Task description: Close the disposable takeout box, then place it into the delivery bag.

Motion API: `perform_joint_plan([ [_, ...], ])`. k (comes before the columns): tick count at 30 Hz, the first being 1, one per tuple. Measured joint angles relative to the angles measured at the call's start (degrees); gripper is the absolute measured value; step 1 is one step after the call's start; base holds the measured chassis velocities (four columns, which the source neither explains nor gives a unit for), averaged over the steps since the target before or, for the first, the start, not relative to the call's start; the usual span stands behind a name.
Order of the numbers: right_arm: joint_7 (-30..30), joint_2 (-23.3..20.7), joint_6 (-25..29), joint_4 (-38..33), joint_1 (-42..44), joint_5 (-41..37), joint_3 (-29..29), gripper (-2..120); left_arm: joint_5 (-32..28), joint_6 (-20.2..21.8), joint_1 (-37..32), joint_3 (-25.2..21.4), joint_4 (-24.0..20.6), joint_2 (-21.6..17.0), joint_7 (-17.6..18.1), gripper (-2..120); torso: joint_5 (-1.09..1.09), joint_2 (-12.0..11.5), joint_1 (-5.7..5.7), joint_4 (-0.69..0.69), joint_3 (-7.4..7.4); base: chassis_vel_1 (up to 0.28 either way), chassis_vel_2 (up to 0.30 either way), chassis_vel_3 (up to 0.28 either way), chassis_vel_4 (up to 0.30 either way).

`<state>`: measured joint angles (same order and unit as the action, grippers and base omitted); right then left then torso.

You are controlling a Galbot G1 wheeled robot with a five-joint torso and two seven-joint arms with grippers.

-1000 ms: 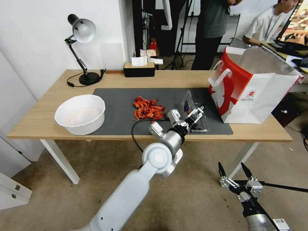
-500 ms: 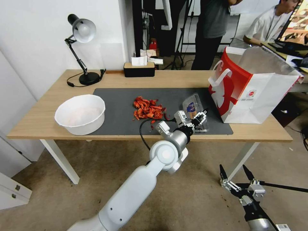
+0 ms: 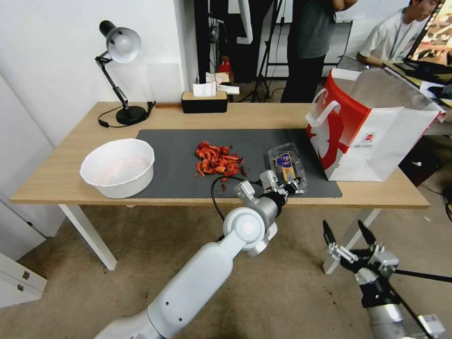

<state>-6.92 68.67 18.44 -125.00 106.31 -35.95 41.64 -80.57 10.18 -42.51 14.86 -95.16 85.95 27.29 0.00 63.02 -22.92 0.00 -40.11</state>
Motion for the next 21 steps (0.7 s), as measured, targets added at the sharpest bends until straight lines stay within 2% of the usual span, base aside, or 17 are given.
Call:
perform_joint_plan([
  [4, 0.89, -1.24, -2.11, -1.86, -0.78, -3.82, 1.58, 100, 0.01, 0.12, 0.52, 0.00, 0.70, 0.00, 0.64, 0, 0.00, 0.00, 0.00, 0.00, 0.00, 0.000, 0.000, 0.000, 0.000],
  [6, 2.24, -2.82, -4.66, -3.48, -1.96, -9.14, 3.56, 100, 0.03, 0.15, 0.91, -0.01, 1.31, 0.02, 1.41, 0, 0.00, 0.00, 0.00, -0.01, 0.00, 0.000, 0.000, 0.000, 0.000],
  [10, 3.28, -3.56, -6.02, -4.24, -2.67, -12.17, 4.17, 100, 0.08, 0.15, 0.97, -0.01, 1.50, 0.03, 1.61, 0, 0.00, 0.00, 0.00, 0.00, 0.00, 0.000, 0.000, 0.000, 0.000],
  [12, 8.19, -5.84, -10.72, -6.45, -5.55, -21.72, 4.26, 100, 0.17, 0.13, 1.04, 0.23, 1.62, -0.15, 1.74, 0, 0.00, 0.00, 0.00, 0.00, 0.00, 0.000, 0.000, 0.000, 0.000],
  [16, 10.44, -6.98, -12.67, -6.92, -7.24, -25.31, 3.80, 100, 0.18, 0.13, 1.08, 0.36, 1.63, -0.20, 1.76, 0, 0.00, 0.00, 0.00, -0.01, 0.01, 0.000, 0.000, 0.000, 0.000],
  [18, 17.09, -11.63, -18.01, -7.07, -13.64, -36.94, 1.62, 100, 0.18, 0.13, 1.16, 0.70, 1.65, -0.38, 1.81, 0, 0.01, 0.00, 0.00, 0.00, 0.00, 0.000, 0.000, 0.000, 0.000],
  [19, 17.09, -11.63, -18.01, -7.07, -13.64, -36.94, 1.62, 100, 0.18, 0.13, 1.16, 0.70, 1.65, -0.38, 1.81, 0, 0.01, 0.00, 0.00, 0.00, 0.00, 0.000, 0.000, 0.000, 0.000],
  [21, 19.36, -14.54, -20.33, -5.63, -17.81, -42.03, -0.15, 100, 0.16, 0.13, 1.18, 0.80, 1.65, -0.46, 1.81, 0, 0.00, 0.00, 0.00, 0.01, 0.00, 0.000, 0.000, 0.000, 0.000],
])
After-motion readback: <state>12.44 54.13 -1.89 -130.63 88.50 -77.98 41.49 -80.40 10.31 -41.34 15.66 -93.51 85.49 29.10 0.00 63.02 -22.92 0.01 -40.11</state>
